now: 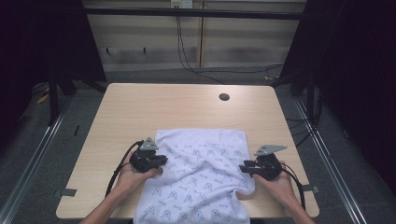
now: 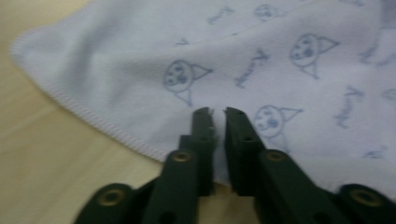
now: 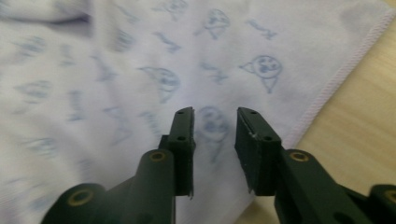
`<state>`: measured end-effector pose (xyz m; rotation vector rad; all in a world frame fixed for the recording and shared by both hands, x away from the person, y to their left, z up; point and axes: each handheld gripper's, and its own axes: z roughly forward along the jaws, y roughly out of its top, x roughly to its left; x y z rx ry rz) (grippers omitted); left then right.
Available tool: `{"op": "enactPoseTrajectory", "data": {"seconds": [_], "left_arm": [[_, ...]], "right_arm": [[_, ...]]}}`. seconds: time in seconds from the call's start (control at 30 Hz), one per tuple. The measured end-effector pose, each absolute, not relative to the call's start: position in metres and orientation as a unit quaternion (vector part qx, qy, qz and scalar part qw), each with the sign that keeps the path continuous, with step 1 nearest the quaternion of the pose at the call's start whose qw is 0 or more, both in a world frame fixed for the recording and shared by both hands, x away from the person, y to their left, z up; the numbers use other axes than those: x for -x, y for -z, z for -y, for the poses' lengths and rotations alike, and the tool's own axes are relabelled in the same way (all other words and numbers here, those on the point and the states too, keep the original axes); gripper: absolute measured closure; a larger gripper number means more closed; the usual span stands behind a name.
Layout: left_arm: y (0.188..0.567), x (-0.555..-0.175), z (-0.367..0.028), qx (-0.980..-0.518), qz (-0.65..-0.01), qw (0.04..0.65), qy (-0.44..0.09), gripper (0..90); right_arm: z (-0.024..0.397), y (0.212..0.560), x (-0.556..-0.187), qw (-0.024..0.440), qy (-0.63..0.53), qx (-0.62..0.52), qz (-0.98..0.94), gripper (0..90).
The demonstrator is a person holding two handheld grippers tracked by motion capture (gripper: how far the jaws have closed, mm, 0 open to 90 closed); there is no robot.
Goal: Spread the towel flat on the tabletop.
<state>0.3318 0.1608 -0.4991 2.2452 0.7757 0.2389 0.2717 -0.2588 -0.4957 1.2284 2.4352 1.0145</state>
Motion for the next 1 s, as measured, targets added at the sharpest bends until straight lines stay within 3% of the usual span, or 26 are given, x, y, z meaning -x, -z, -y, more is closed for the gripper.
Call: {"op": "enactPoseTrajectory", "data": {"seconds": [0.1, 0.27, 0.33, 0.5, 0.57, 0.77, 0.93, 1.0], "left_arm": [[0.499, -0.339, -0.161, -0.872, -0.309, 0.361, -0.118, 89.9], [0.503, -0.366, -0.181, -0.846, -0.356, 0.375, -0.128, 89.8], [0.505, -0.377, -0.189, -0.84, -0.364, 0.38, -0.132, 89.6], [0.505, -0.379, -0.202, -0.825, -0.394, 0.391, -0.106, 87.6], [0.505, -0.374, -0.209, -0.817, -0.406, 0.393, -0.111, 81.2], [0.493, -0.36, -0.204, -0.815, -0.376, 0.433, -0.086, 72.1], [0.506, -0.366, -0.189, -0.832, -0.368, 0.403, -0.103, 66.8], [0.506, -0.37, -0.188, -0.835, -0.368, 0.393, -0.116, 69.3]], "right_arm": [[0.254, 0.498, -0.287, 0.121, -0.346, -0.42, -0.83, 63.2], [0.247, 0.501, -0.316, 0.138, -0.348, -0.421, -0.826, 76.7], [0.245, 0.502, -0.33, 0.141, -0.349, -0.425, -0.823, 78.0], [0.237, 0.502, -0.351, 0.136, -0.354, -0.444, -0.812, 65.8], [0.234, 0.501, -0.346, 0.131, -0.357, -0.43, -0.819, 61.5], [0.235, 0.498, -0.338, 0.125, -0.365, -0.408, -0.828, 70.0], [0.232, 0.504, -0.349, 0.125, -0.368, -0.42, -0.82, 62.2], [0.228, 0.503, -0.348, 0.132, -0.361, -0.418, -0.823, 59.9]]}}
